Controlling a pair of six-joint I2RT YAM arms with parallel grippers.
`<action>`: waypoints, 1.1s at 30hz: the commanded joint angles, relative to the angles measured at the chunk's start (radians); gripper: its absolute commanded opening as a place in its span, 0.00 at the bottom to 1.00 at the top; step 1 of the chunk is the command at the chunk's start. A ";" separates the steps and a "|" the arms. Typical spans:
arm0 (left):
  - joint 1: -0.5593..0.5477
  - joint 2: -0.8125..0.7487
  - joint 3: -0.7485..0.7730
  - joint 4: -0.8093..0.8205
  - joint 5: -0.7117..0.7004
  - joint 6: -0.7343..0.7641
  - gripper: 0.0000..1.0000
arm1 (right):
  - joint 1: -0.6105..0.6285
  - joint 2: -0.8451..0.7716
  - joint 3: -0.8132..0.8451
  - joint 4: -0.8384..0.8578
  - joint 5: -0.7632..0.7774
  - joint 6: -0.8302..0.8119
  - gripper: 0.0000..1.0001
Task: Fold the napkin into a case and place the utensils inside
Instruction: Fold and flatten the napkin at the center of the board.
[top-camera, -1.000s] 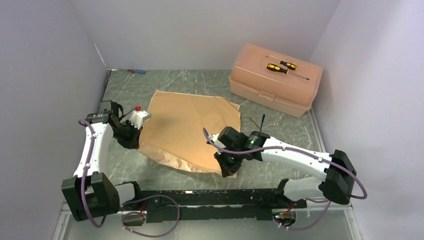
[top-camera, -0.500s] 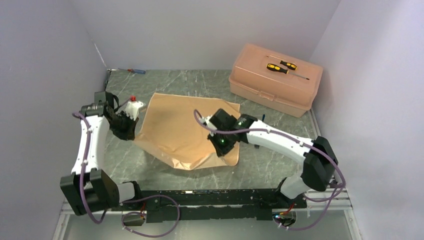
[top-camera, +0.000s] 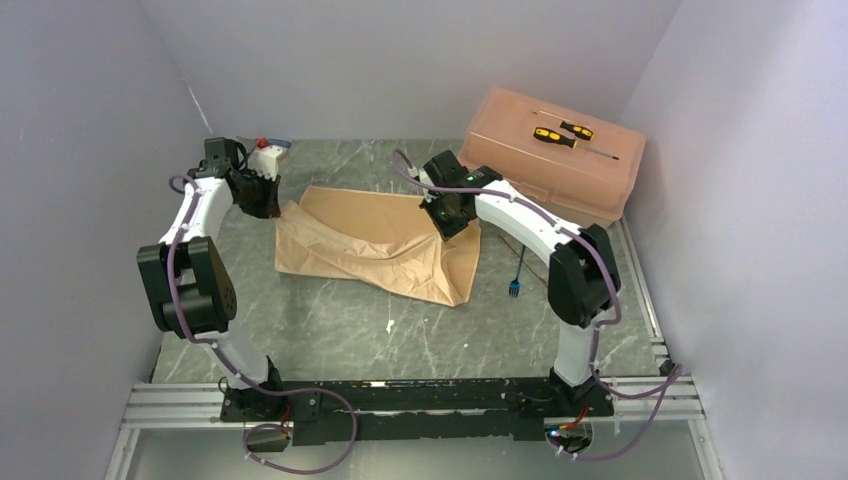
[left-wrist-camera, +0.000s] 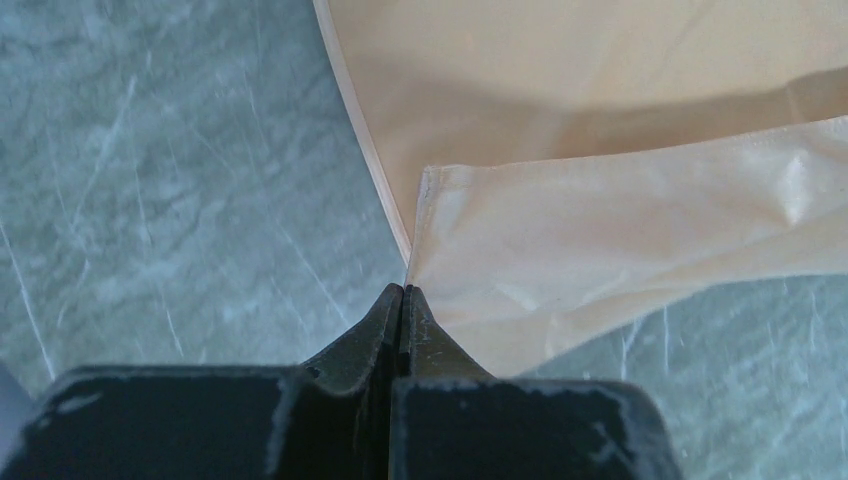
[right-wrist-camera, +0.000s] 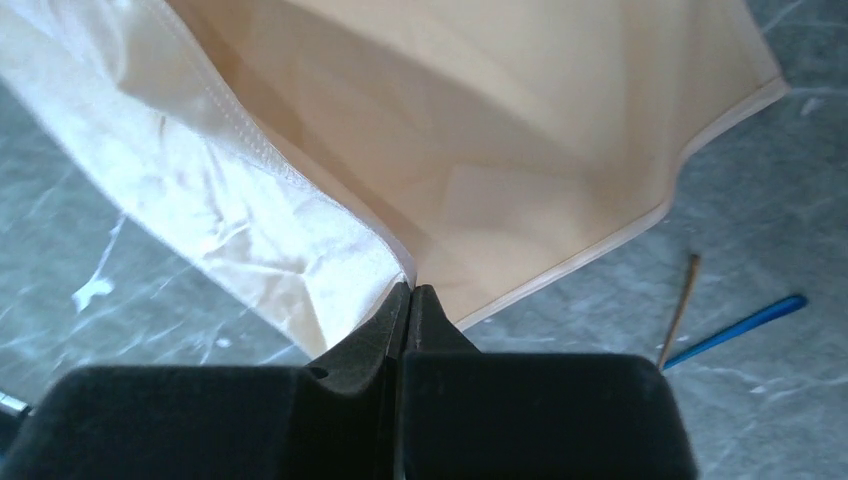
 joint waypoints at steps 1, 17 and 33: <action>-0.017 0.050 0.055 0.179 0.031 -0.076 0.03 | -0.018 0.074 0.115 -0.072 0.132 -0.054 0.00; -0.086 0.316 0.198 0.334 -0.001 -0.147 0.03 | -0.062 0.248 0.253 -0.031 0.390 -0.107 0.00; -0.120 0.292 0.150 0.294 -0.042 -0.114 0.59 | -0.064 0.432 0.401 0.057 0.692 -0.091 0.25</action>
